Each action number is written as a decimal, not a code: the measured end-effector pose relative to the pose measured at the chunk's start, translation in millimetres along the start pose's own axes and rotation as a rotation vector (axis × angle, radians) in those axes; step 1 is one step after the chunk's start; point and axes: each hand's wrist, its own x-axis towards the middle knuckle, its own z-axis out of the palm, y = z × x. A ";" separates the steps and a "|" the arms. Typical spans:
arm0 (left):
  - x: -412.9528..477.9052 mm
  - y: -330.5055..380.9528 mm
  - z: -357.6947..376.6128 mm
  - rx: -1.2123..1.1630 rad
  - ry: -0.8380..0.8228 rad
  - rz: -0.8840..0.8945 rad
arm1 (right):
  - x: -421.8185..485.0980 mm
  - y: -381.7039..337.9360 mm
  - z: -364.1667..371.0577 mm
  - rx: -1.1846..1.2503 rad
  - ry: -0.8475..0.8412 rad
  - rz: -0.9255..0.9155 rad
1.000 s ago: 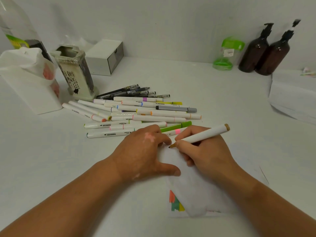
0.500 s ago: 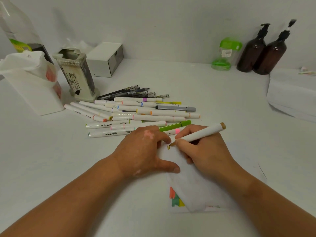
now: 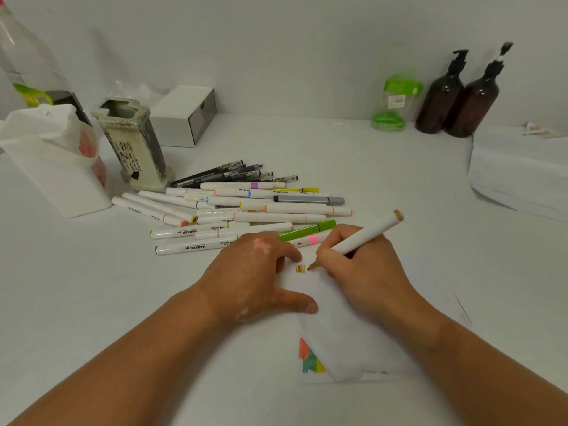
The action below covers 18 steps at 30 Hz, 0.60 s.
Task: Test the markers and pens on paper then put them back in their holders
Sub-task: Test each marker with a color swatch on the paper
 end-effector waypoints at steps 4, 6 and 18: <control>-2.3 -1.8 1.0 -0.075 0.159 0.013 | 4.1 0.2 -11.1 0.523 0.076 0.144; -3.0 -2.3 -0.6 -0.283 0.333 -0.005 | 4.1 2.0 -18.5 0.660 0.070 0.163; 4.9 -5.1 4.9 -1.001 0.273 -0.062 | 3.0 4.6 -29.3 0.851 0.014 0.055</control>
